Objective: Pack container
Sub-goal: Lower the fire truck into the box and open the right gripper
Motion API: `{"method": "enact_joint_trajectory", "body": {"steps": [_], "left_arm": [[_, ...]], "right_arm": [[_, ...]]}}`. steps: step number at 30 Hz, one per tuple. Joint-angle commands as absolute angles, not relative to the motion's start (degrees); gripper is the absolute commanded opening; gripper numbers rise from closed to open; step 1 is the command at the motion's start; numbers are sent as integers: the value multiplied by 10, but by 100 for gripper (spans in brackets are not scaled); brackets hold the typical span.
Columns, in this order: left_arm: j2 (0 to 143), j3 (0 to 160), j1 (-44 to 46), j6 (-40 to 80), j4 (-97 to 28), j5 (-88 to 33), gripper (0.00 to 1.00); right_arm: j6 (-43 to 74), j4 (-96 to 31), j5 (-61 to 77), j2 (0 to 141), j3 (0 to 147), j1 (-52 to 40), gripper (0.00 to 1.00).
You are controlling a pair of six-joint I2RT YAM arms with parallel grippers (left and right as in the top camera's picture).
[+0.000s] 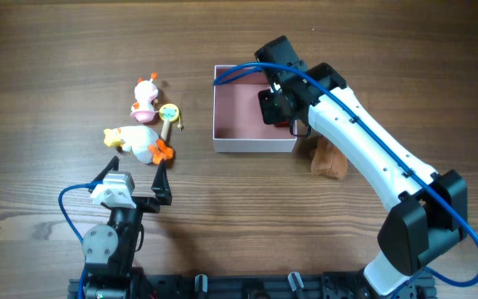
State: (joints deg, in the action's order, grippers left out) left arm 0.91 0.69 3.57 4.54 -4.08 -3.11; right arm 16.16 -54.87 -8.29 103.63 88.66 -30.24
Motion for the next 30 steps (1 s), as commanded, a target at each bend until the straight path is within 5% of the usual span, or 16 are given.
{"method": "enact_joint_trajectory", "body": {"steps": [1, 30], "left_arm": [[8, 3, 30, 34, -41, -40, 100], [8, 3, 30, 34, -41, -40, 100]], "right_arm": [[202, -558, -61, 1052, 885, -305, 4], [224, -572, -53, 1144, 885, -275, 4]]}}
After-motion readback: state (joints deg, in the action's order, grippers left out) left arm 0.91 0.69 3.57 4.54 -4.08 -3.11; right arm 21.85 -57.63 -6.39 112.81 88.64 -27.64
